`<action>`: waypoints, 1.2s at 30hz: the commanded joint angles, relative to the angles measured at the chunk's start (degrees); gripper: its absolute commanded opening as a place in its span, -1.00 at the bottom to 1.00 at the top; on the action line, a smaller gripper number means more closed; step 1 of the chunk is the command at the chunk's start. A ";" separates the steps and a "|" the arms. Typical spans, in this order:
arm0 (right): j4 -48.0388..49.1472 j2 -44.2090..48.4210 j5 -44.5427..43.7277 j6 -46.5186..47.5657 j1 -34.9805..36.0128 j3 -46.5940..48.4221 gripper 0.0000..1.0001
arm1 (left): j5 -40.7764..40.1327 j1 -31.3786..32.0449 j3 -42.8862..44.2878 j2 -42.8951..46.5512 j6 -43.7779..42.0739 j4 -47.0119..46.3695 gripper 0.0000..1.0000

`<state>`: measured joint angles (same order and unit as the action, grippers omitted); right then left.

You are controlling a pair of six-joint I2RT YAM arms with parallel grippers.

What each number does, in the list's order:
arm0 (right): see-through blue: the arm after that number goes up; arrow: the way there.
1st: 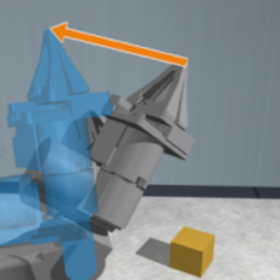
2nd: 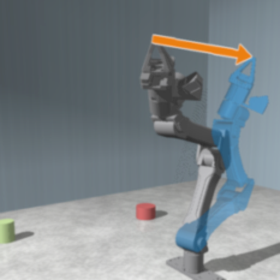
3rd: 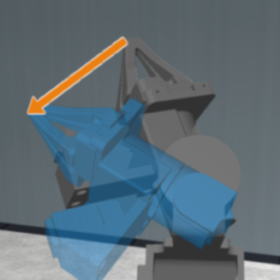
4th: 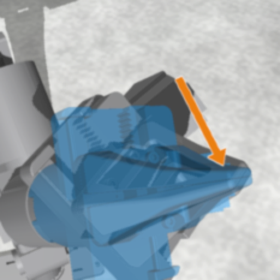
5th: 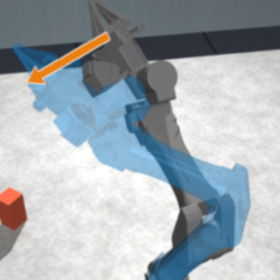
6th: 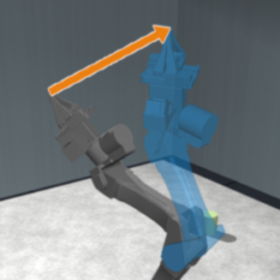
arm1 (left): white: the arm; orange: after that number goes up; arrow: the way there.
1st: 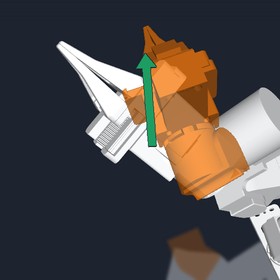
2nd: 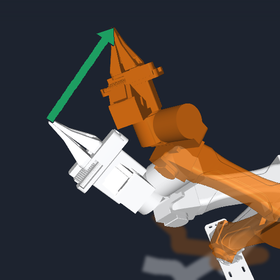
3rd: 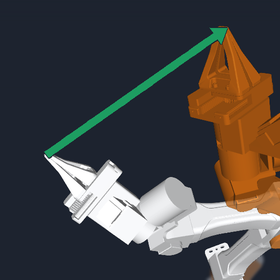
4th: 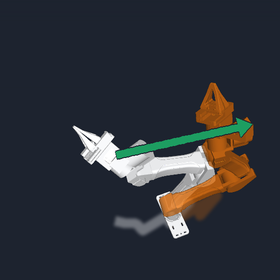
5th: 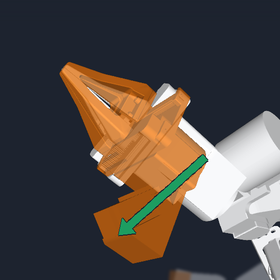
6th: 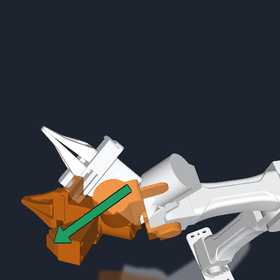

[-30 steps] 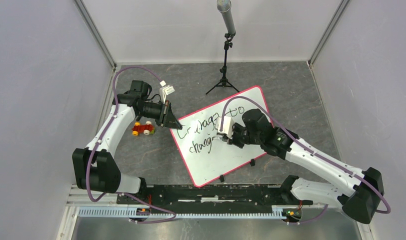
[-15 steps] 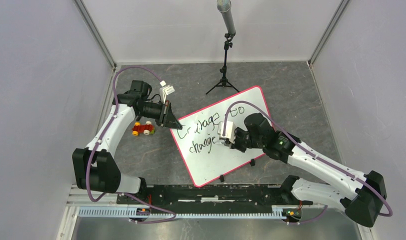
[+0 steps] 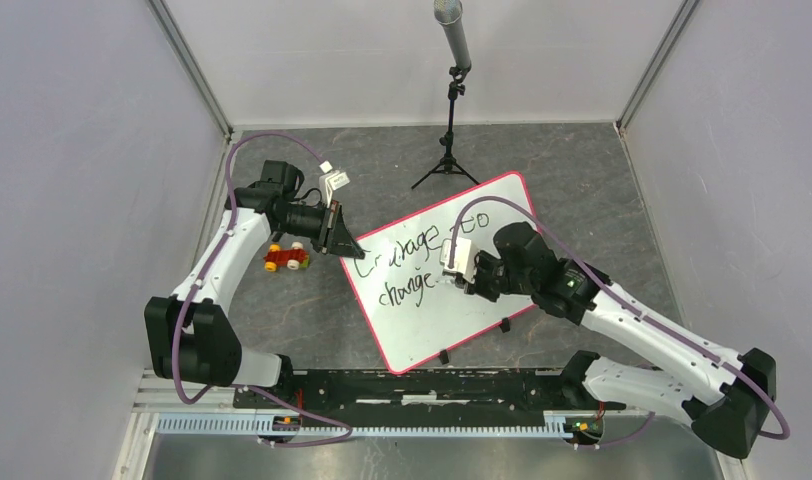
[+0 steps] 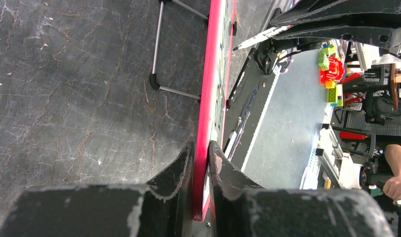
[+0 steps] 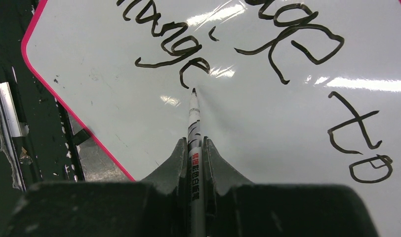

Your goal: Write a sentence on the whiteboard

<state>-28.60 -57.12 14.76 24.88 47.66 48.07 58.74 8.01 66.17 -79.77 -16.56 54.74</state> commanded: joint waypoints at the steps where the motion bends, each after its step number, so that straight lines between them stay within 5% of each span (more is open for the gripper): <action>1: -1.03 1.57 -0.33 -0.77 -1.16 2.99 -1.00 | -3.93 1.83 0.13 0.61 -0.97 -1.53 -0.95; 17: -2.40 0.45 10.78 2.27 -15.20 4.58 -1.00 | -5.20 1.84 0.98 -0.66 -2.99 0.45 -0.95; 36: -1.64 0.58 18.85 3.42 -14.18 -0.10 -1.00 | -4.91 1.94 0.54 -0.74 -2.43 -0.03 -0.95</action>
<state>-30.94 -56.77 31.53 27.55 32.64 49.21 58.17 8.16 66.43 -79.88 -16.67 55.57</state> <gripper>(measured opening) 0.144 0.195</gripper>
